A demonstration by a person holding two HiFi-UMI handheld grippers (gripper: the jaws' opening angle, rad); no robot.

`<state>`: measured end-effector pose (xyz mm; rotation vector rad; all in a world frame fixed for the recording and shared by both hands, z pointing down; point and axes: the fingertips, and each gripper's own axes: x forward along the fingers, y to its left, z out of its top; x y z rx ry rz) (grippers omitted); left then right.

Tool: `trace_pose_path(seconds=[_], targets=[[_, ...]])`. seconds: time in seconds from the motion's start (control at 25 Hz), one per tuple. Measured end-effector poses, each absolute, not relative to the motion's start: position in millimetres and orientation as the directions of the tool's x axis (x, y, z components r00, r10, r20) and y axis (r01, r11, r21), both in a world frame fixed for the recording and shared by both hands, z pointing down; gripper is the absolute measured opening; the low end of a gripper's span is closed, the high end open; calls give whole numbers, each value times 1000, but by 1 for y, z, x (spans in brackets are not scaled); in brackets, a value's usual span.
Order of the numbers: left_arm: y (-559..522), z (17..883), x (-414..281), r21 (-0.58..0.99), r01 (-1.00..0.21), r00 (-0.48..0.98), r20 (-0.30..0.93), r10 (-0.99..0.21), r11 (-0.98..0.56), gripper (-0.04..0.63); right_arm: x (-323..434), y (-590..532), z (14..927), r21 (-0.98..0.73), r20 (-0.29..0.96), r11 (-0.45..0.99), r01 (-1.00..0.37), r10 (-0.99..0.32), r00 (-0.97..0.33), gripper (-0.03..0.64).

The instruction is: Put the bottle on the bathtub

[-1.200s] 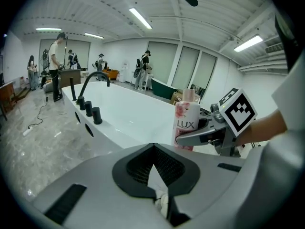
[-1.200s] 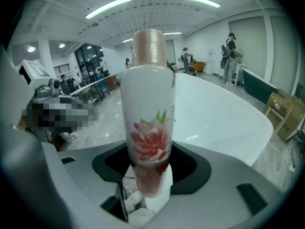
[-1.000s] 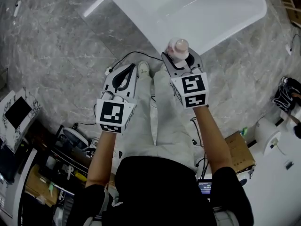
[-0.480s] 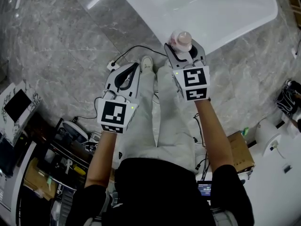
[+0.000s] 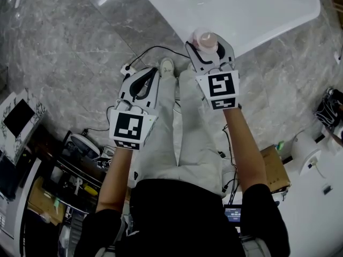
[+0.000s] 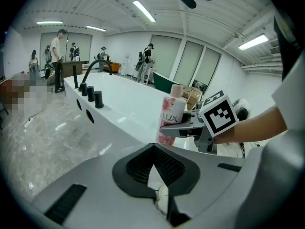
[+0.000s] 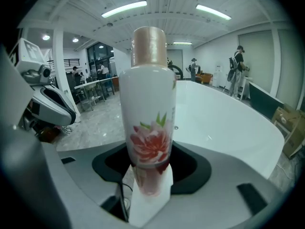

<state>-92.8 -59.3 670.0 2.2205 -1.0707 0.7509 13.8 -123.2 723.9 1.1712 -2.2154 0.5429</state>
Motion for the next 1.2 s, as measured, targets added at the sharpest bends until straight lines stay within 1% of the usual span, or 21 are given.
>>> trace_pose_path(seconds=[0.28, 0.68, 0.96, 1.2], targets=[[-63, 671, -93, 238, -818, 525, 683, -508, -525, 12, 15, -122, 724, -87, 647, 530, -844, -614, -452, 245], [-70, 679, -99, 243, -833, 506, 698, -506, -498, 12, 17, -112, 735, -7, 672, 574, -819, -604, -430, 245], [-74, 677, -102, 233, -828, 508, 696, -507, -509, 12, 14, -111, 732, -17, 667, 568, -823, -607, -432, 245], [-73, 674, -91, 243, -818, 522, 694, -495, -522, 12, 18, -109, 730, -66, 660, 552, -831, -601, -451, 246]])
